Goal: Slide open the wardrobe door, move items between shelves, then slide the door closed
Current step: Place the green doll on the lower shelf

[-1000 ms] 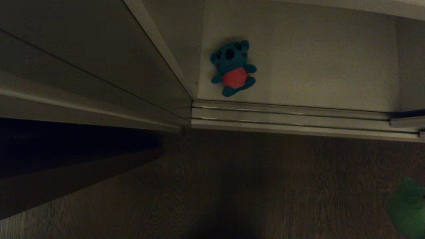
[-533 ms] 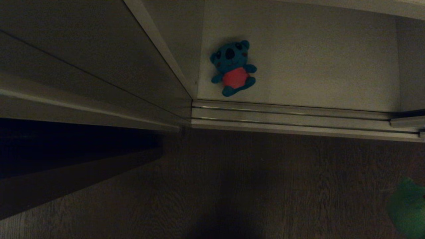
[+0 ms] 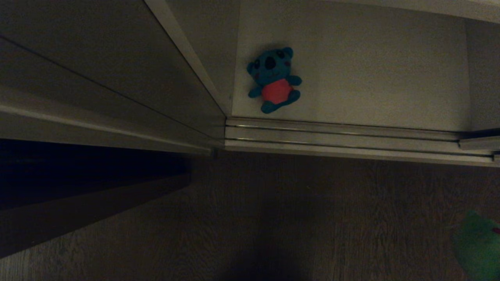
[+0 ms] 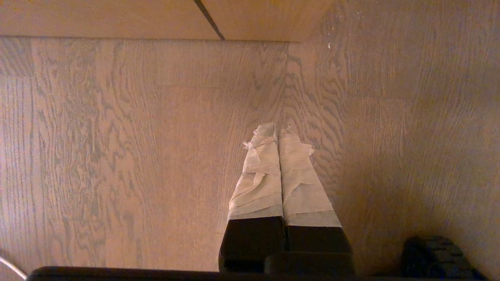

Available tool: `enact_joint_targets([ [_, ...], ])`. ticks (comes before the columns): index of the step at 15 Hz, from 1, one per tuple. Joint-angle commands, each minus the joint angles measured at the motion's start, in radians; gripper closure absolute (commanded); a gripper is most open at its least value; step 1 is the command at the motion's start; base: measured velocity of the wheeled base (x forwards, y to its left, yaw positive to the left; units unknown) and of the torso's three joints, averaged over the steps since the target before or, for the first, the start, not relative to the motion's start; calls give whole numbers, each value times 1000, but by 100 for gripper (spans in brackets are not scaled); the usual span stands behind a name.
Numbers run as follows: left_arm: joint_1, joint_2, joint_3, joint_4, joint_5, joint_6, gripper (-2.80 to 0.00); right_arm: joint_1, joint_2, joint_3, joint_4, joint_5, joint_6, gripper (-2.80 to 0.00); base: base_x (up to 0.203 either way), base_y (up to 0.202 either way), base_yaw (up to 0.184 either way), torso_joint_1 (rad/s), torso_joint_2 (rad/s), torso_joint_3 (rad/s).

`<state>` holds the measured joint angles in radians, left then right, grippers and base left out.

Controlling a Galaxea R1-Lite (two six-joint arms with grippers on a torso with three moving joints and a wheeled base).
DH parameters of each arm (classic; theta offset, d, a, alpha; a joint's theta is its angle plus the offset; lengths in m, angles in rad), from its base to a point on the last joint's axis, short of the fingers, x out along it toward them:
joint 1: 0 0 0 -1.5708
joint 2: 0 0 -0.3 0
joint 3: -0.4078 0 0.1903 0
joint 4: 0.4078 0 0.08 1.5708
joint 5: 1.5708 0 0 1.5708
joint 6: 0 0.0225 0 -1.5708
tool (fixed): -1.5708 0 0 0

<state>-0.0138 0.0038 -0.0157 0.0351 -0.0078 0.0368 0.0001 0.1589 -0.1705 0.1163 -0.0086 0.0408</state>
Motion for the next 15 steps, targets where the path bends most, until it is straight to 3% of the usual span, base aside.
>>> enact_joint_targets([
  [1, 0, 0, 0, 0, 0, 0, 0, 4, 224, -116, -3, 0, 42, 0, 0, 0, 0, 0, 0, 0],
  [6, 0, -1, 0, 0, 0, 0, 0, 14, 535, -126, -197, 7, 82, 0, 0, 0, 0, 0, 0, 0],
  [11, 0, 0, 0, 0, 0, 0, 0, 5, 878, -59, -522, 15, 80, 0, 0, 0, 0, 0, 0, 0],
  [15, 0, 0, 0, 0, 0, 0, 0, -56, 1150, -93, -811, 18, 82, 0, 0, 0, 0, 0, 0, 0],
])
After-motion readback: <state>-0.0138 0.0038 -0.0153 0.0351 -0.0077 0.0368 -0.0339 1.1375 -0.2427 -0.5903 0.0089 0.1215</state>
